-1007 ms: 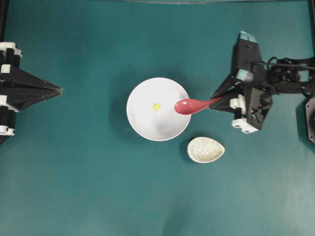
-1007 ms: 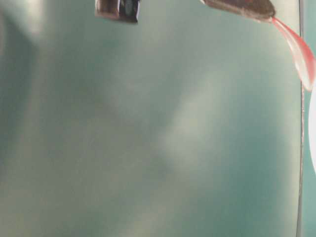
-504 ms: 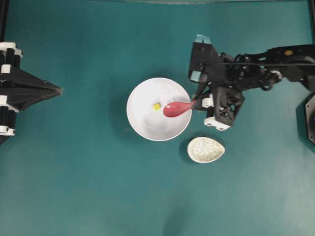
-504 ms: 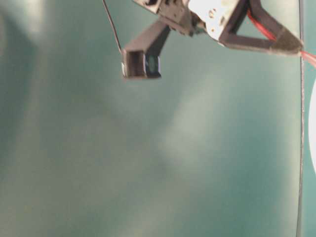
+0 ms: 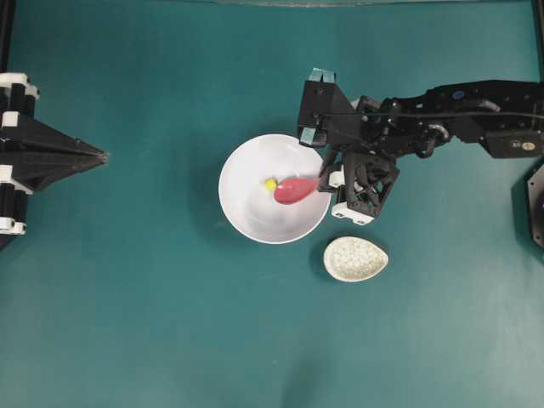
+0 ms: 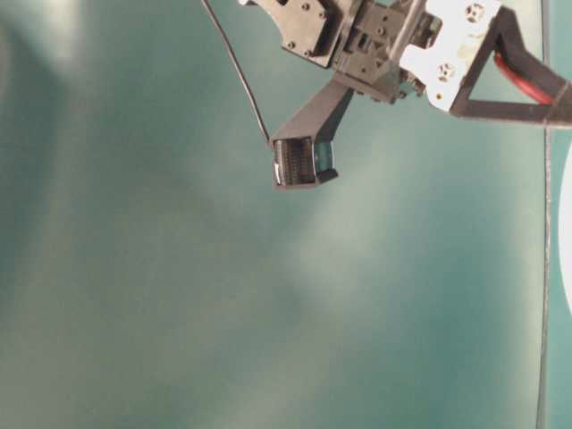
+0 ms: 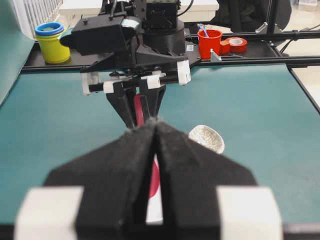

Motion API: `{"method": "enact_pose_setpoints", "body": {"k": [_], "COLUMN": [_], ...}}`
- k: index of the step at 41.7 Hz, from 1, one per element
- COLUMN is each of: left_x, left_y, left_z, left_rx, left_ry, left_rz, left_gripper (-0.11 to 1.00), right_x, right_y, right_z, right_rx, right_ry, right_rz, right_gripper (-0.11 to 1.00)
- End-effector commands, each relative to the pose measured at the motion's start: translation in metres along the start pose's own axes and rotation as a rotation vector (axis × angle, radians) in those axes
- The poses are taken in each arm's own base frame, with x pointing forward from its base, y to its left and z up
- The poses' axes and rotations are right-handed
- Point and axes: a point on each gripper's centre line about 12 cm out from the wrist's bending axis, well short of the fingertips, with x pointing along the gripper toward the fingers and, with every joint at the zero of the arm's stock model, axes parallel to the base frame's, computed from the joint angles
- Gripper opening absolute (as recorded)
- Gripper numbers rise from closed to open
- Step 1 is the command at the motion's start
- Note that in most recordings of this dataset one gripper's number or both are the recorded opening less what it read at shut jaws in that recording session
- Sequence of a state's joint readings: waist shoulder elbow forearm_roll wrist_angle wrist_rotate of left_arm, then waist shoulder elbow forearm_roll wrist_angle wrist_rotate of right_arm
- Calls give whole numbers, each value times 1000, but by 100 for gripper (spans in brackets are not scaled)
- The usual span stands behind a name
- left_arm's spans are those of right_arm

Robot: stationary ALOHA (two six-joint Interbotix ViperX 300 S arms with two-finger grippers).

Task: Scoop the yellow hexagonal prism block from the bowl with a spoon using the right arm.
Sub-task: 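Lower the spoon into the bowl beside the yellow block, then scoop under the yellow block and lift the spoon out of the bowl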

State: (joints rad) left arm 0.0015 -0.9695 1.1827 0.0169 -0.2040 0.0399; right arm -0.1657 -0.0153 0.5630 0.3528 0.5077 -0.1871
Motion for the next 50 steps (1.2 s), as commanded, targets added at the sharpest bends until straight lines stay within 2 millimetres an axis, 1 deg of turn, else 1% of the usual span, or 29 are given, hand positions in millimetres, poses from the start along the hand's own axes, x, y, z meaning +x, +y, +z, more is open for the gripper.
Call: {"method": "enact_pose_setpoints", "body": {"k": [1,11,16,29,50], "left_x": [2,1,2,2,1], "left_y": [0,0,0,0,0], "left_z": [8,6,6,6,5], "left_rx": [5,5,5,5,5], "left_ry": [-18,-5,0,0,5], "left_rz": [-1,-2,-2,-2,0], "left_gripper": [0,0,0,0,0], "right_x": [-8,-2,1,-1,-2], "right_y": [0,-3,-3,-5,-6], "right_z": [11,16,22,37,42], "right_rx": [-2,5,2,-5,-6], "right_ry": [-45,-68,-93,-191,-245], "right_rz": [-2,-10,-15,-32,-42], "right_gripper": [24,24,24,24,24]}}
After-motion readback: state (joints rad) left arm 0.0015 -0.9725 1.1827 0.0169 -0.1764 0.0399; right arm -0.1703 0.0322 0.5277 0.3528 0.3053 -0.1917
